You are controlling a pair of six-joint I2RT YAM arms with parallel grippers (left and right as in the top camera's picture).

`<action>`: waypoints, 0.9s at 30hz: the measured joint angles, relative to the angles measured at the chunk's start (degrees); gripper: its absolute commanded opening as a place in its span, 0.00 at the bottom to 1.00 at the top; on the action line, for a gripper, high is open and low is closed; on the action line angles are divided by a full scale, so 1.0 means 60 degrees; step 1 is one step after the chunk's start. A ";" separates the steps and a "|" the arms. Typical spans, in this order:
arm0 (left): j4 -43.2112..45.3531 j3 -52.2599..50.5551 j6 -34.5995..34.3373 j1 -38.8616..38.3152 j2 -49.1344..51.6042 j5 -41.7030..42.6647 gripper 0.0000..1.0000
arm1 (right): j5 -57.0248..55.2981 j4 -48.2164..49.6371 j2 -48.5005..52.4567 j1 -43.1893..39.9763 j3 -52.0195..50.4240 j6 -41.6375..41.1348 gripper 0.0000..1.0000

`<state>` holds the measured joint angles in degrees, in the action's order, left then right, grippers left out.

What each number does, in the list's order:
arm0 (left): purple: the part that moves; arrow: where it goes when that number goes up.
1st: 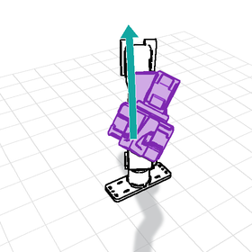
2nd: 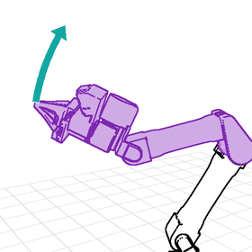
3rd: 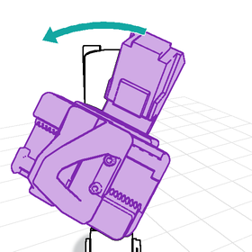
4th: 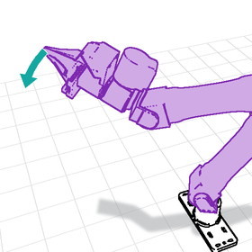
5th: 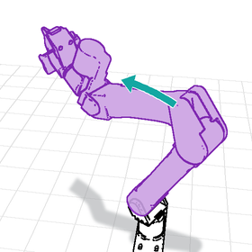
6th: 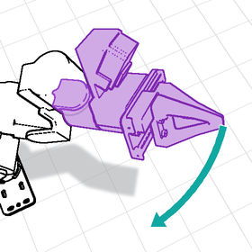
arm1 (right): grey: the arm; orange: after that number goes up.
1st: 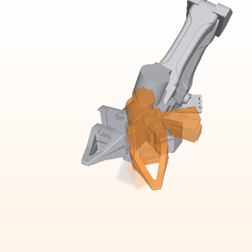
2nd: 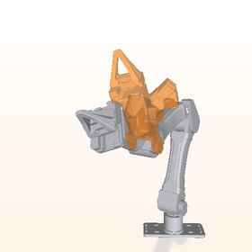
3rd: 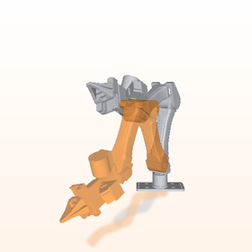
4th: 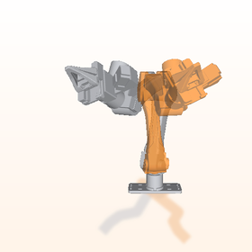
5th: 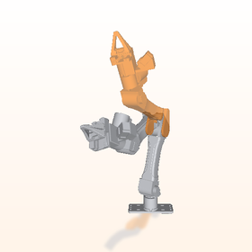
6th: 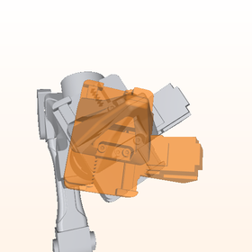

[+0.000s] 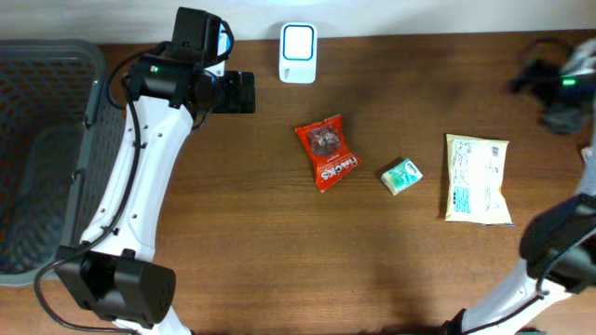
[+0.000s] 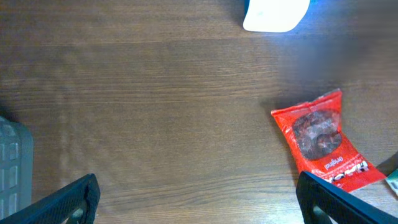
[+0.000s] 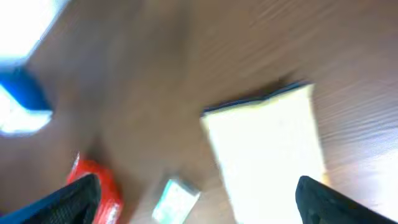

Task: Scan the item barcode
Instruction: 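Grasp the green tissue pack with the right gripper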

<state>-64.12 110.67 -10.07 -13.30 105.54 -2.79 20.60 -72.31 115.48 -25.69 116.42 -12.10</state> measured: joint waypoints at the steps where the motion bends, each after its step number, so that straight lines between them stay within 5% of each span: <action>1: 0.0004 0.0000 0.0000 0.0000 0.0000 0.0004 0.99 | -0.0062 -0.0743 0.0062 0.0561 -0.0295 0.0222 0.93; 2: -0.0004 0.0000 0.0000 0.0000 0.0000 0.0000 0.99 | -0.0710 -0.0933 0.0109 0.1348 -0.1122 0.0331 0.90; 4: 0.0004 0.0000 0.0000 0.0000 0.0000 -0.0004 0.99 | -0.1366 -0.0692 0.0339 0.2583 -0.2295 0.0182 0.57; 11: -0.0007 0.0000 0.0000 0.0000 0.0000 0.0000 0.99 | 0.0619 0.2193 0.0404 0.2736 -0.6415 -0.0248 0.53; 23: 0.0000 0.0000 0.0000 0.0000 0.0000 0.0000 0.99 | 0.2211 0.3785 0.0390 0.2728 -0.6787 -0.1464 0.43; 24: 0.0000 0.0000 0.0000 0.0000 0.0000 0.0000 0.99 | 0.2240 0.4047 0.0361 0.2728 -0.6910 -0.1836 0.33; 25: -0.0004 0.0000 0.0000 0.0000 0.0000 0.0000 0.99 | 0.2302 0.4503 0.0273 0.2750 -0.7085 -0.2251 0.06; 27: -0.0004 0.0000 0.0000 0.0000 0.0000 0.0000 0.99 | 0.2375 0.5187 0.0197 0.2889 -0.7311 -0.2721 0.04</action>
<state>-64.14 110.67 -10.07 -13.30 105.54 -2.79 34.85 -41.19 116.66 -8.36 72.55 -28.42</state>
